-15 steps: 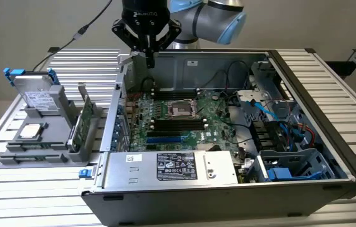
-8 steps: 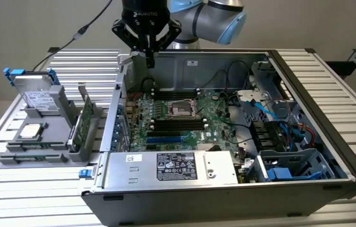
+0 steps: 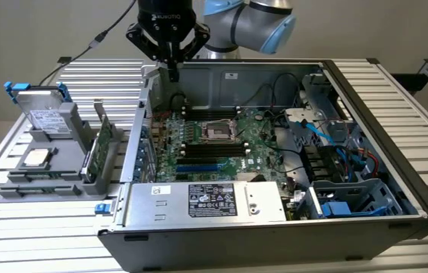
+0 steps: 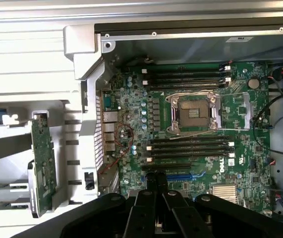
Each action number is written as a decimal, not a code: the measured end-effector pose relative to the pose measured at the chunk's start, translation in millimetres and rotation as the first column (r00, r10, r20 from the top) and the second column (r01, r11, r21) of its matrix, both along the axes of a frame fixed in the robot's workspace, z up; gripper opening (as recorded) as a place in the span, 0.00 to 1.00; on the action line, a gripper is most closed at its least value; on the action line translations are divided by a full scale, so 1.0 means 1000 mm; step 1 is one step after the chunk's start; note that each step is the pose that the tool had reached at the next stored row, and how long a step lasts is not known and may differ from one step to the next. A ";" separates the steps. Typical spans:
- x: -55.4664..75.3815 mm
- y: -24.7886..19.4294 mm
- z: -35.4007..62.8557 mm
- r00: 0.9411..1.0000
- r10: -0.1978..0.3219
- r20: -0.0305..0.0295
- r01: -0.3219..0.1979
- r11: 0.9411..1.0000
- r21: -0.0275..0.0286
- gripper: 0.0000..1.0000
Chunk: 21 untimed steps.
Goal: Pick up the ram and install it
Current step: 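Reach for the ram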
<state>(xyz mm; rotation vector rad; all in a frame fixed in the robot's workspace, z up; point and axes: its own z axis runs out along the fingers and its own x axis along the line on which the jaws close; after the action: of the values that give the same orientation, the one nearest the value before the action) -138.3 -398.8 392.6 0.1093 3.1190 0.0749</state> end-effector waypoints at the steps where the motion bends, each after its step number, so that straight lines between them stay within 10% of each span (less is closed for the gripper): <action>1: -0.005 0.0000 -0.0001 1.000 0.000 0.000 0.000 1.000 0.000 0.10; 21: -0.095 0.0000 -0.0046 1.000 0.002 -0.010 -0.002 1.000 0.000 0.10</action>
<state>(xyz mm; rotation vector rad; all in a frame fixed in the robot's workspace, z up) -233.8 -398.8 387.9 0.1068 3.1294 0.0748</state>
